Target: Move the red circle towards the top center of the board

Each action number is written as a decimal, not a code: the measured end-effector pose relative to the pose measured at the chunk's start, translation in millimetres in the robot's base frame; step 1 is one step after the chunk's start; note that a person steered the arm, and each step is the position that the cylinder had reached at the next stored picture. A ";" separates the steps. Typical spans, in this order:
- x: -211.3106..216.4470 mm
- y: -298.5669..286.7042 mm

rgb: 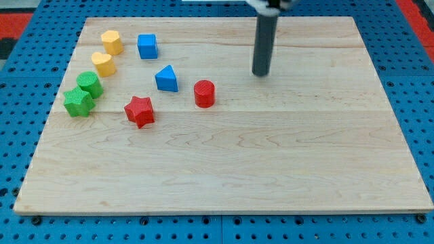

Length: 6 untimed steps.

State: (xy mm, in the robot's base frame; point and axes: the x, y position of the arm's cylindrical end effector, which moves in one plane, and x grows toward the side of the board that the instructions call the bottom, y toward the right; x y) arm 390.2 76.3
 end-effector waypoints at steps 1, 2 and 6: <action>97.5 -34.1; 123.1 -115.9; -51.0 -97.4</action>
